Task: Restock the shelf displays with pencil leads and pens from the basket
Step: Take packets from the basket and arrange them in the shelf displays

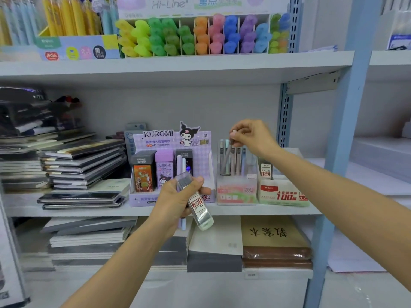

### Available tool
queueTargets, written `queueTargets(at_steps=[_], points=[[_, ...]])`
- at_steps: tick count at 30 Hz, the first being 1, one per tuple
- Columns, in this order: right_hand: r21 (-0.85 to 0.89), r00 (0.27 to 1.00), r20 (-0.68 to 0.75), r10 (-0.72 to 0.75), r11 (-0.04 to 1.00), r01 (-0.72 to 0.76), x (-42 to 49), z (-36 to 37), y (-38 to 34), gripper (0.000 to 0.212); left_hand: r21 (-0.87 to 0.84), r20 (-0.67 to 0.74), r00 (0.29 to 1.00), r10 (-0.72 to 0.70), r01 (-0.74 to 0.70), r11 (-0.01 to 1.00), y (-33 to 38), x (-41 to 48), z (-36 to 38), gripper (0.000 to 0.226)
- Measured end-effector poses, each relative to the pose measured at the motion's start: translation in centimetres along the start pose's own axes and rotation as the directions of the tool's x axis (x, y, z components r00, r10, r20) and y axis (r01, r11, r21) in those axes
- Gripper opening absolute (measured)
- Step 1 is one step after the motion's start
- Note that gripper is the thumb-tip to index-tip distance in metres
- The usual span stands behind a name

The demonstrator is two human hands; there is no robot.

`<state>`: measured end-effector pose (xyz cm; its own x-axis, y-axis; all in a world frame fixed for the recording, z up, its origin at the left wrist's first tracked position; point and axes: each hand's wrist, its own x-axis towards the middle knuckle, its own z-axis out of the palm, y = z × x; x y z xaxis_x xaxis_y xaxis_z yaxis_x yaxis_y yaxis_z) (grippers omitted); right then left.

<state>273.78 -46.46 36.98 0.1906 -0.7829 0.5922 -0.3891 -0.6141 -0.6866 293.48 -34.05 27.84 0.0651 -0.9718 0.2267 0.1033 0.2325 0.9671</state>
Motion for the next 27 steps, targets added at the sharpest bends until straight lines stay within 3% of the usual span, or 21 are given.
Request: queueTargets(at_steps=[7, 12, 18, 21, 27], points=[[-0.110, 0.999, 0.035, -0.037, 0.993, 0.041, 1.4, 0.5, 0.8, 0.004, 0.001, 0.029, 1.000, -0.009, 0.009, 1.000, -0.6, 0.9, -0.3, 0.014], [-0.122, 1.000, 0.019, -0.024, 0.992, 0.026, 1.9, 0.6, 0.8, 0.011, 0.010, 0.028, 1.000, -0.014, 0.014, 1.000, -0.7, 1.1, -0.5, 0.013], [-0.170, 0.995, 0.096, -0.039, 0.984, 0.055, 2.2, 1.7, 0.7, 0.019, 0.000, 0.036, 0.999, -0.021, 0.021, 1.000, -0.7, 0.8, -0.6, 0.012], [-0.168, 0.997, 0.054, -0.061, 0.983, 0.069, 2.3, 1.9, 1.0, 0.010, -0.006, 0.038, 0.999, -0.027, 0.028, 1.000, -0.8, 0.7, -0.7, 0.010], [-0.334, 0.994, 0.071, -0.081, 0.937, 0.100, 2.0, 2.8, 1.3, 0.010, 0.026, 0.038, 0.998, -0.041, 0.040, 0.999, -0.7, 0.4, -0.6, 0.012]])
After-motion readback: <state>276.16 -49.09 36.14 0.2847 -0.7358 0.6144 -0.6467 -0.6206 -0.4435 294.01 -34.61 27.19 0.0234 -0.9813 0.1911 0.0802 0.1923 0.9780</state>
